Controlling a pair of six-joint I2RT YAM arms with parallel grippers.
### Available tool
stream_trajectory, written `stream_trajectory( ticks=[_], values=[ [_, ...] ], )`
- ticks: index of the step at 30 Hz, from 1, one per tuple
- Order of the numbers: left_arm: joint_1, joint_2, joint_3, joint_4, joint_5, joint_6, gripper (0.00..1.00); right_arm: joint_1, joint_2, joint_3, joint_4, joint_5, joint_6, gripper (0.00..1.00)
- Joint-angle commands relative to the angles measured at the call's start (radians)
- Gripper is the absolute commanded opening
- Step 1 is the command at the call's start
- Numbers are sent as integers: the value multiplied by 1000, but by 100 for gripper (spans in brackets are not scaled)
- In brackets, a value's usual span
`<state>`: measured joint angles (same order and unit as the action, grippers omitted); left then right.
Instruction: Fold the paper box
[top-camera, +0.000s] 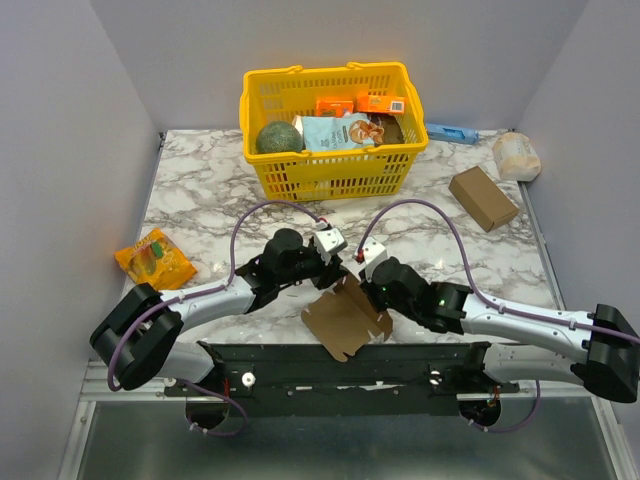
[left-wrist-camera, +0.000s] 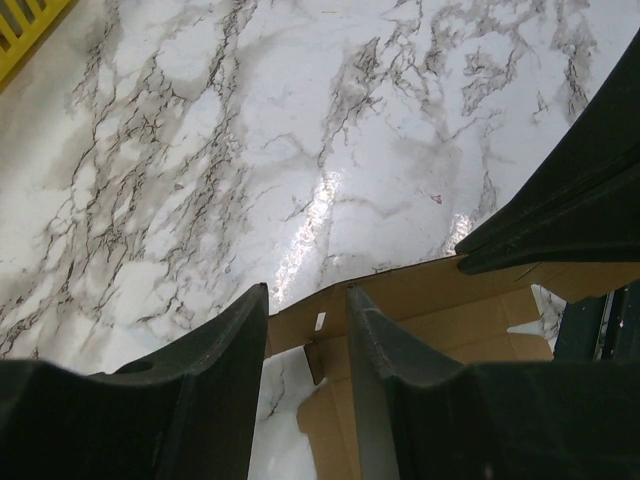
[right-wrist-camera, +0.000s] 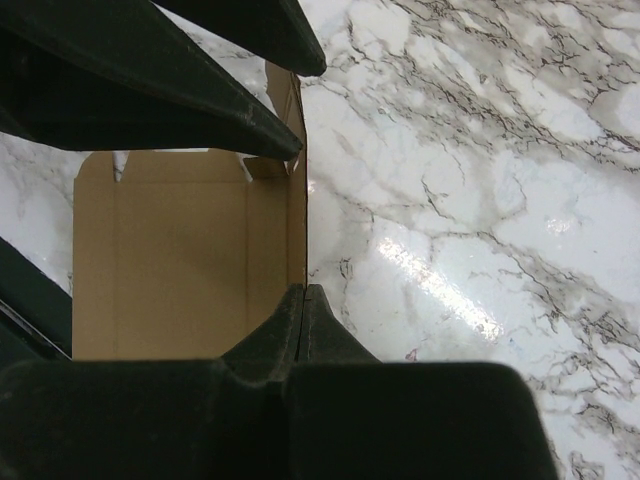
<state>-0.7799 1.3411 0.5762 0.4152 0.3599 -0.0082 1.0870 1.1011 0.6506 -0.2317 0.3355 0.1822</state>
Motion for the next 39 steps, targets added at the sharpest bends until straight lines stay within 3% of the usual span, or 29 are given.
stream_trajectory(
  ticks=[1, 6, 20, 26, 31, 35, 37, 38, 39],
  values=[
    [1, -13, 10, -3, 11, -47, 38, -1, 20, 11, 12, 22, -4, 1],
    [-7, 1, 11, -27, 17, -73, 31, -1, 29, 17, 11, 48, 2, 0],
    [-32, 30, 2, -18, 24, -107, 32, -1, 45, 24, 11, 53, 2, 0],
    [-47, 29, 7, -39, -58, -102, 31, -1, 43, 24, 12, 56, -1, 0],
    [-64, 33, 7, -46, -108, -98, 21, -1, 52, 40, 9, 57, -6, 0],
    [-76, 41, 2, -44, -153, -105, 6, -1, 52, 63, -1, 72, 10, 0],
    [-81, 30, -10, -35, -241, -127, 0, -1, 52, 76, -17, 95, 25, 2],
    [-81, 21, -31, -11, -274, -131, 0, -1, 52, 98, -38, 109, 54, 6],
    [-82, -8, -45, 3, -351, -145, 0, -1, 51, 107, -53, 144, 75, 17]
  ],
)
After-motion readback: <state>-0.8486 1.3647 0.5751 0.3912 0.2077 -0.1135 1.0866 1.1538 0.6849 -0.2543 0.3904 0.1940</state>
